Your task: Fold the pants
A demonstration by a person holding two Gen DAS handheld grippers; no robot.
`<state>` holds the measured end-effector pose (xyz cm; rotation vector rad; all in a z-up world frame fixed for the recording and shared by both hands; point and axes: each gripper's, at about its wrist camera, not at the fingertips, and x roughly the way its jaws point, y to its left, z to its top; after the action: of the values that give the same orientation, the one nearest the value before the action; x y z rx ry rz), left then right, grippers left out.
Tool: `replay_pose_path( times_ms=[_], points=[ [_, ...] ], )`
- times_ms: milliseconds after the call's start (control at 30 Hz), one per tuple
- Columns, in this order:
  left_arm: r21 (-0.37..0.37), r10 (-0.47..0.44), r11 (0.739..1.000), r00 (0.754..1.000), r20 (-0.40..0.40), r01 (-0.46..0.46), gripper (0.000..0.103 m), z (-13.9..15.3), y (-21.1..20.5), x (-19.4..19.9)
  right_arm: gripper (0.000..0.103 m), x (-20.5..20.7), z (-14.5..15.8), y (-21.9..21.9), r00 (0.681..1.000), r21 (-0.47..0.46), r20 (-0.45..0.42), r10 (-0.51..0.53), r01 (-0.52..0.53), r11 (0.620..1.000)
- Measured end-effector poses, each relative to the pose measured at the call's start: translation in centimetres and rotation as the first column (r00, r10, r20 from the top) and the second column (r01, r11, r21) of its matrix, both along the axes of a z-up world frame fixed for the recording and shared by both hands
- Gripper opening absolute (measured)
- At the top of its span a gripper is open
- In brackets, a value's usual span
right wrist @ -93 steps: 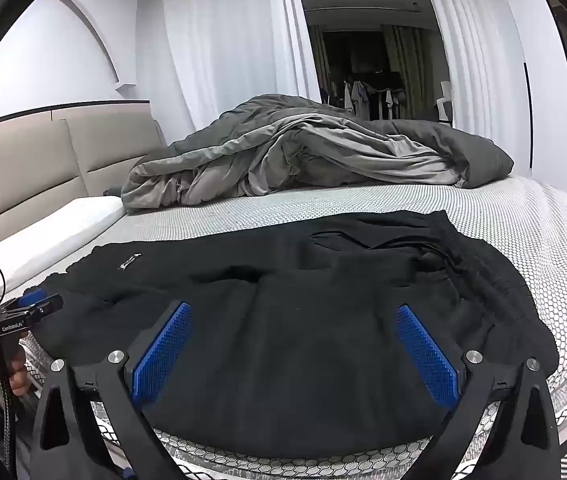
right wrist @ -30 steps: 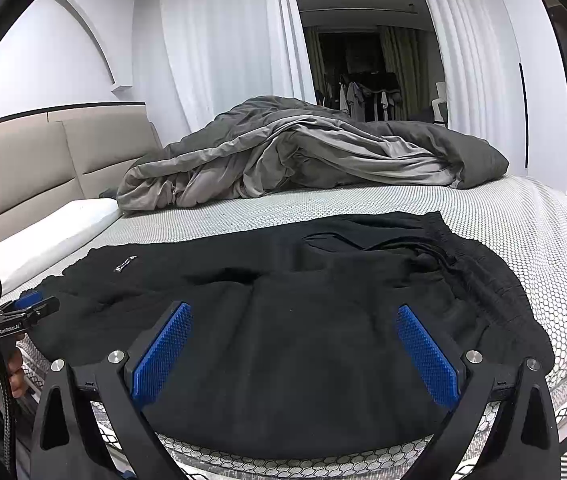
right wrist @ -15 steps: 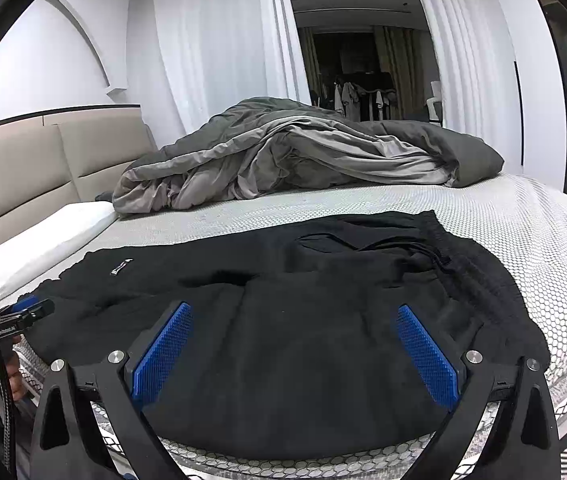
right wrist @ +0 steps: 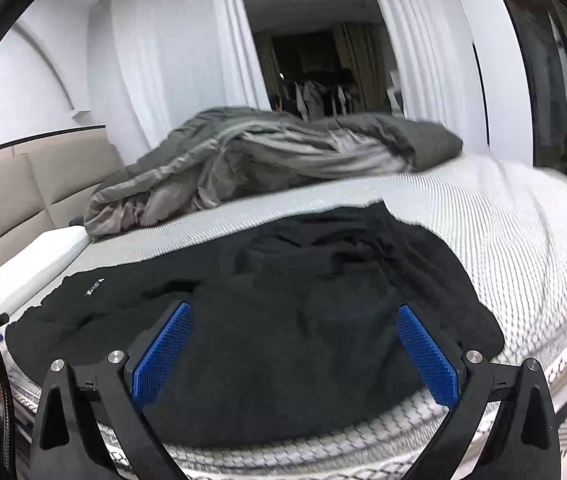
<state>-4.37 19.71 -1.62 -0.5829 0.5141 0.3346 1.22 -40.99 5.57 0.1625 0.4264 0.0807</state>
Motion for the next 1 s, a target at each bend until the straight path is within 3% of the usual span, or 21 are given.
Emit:
replay_pose_path(
  times_ms=[133, 233, 300, 400, 433, 467, 600, 733, 867, 933, 1000],
  points=[
    [-0.116, 0.044, 0.992, 0.999, -0.005, -0.045, 0.100, -1.8, 4.3, -1.1, 0.103, 0.7, -0.5, -1.6, 0.997, 0.068, -0.076, -0.007, 0.012, 0.998],
    [-0.133, 0.035, 0.990, 0.999, -0.023, -0.038, 0.094, -2.4, 6.0, -0.5, 0.103, 0.7, -0.8, -2.6, 0.997, 0.083, -0.078, -0.017, 0.023, 0.996],
    [-0.151, 0.035, 0.988, 0.998, -0.058, -0.043, 0.078, -2.7, 7.3, 1.1, 0.103, 1.0, -1.0, -3.1, 0.995, 0.091, -0.097, -0.026, 0.035, 0.995],
    [-0.164, 0.057, 0.983, 0.991, -0.122, -0.077, 0.039, -3.2, 8.8, 3.3, 0.103, 1.1, -1.5, -3.6, 0.991, 0.112, -0.129, -0.027, 0.041, 0.993],
    [-0.163, 0.069, 0.983, 0.991, -0.118, -0.088, 0.012, -3.1, 9.1, 3.6, 0.103, 1.1, -1.7, -3.8, 0.990, 0.122, -0.139, -0.026, 0.043, 0.992],
    [-0.167, 0.078, 0.982, 0.992, -0.096, -0.093, 0.005, -3.0, 9.5, 3.3, 0.103, 1.3, -1.9, -4.1, 0.988, 0.130, -0.149, -0.030, 0.049, 0.990],
    [-0.115, 0.152, 0.982, 0.988, -0.013, -0.152, 0.003, -2.6, 10.0, -0.1, 0.103, 0.6, -2.5, -7.0, 0.981, 0.148, -0.163, -0.109, 0.133, 0.980],
    [-0.075, 0.146, 0.986, 0.989, -0.019, -0.147, 0.003, -2.4, 9.6, -1.0, 0.103, -1.3, -3.7, -11.1, 0.963, 0.242, -0.187, -0.194, 0.237, 0.941],
    [-0.069, 0.140, 0.988, 0.990, -0.018, -0.141, 0.003, -1.9, 9.5, -0.6, 0.096, -1.2, -5.4, -13.0, 0.966, 0.414, -0.236, -0.105, 0.198, 0.888],
    [-0.069, 0.139, 0.988, 0.990, -0.022, -0.140, 0.004, -1.9, 9.3, -0.6, 0.093, 0.1, -6.4, -13.5, 0.971, 0.534, -0.237, -0.023, 0.150, 0.832],
    [-0.075, 0.137, 0.987, 0.990, -0.026, -0.139, 0.003, -2.0, 9.5, -0.8, 0.079, 2.1, -7.3, -13.9, 0.963, 0.590, -0.270, 0.003, 0.164, 0.790]
  ],
)
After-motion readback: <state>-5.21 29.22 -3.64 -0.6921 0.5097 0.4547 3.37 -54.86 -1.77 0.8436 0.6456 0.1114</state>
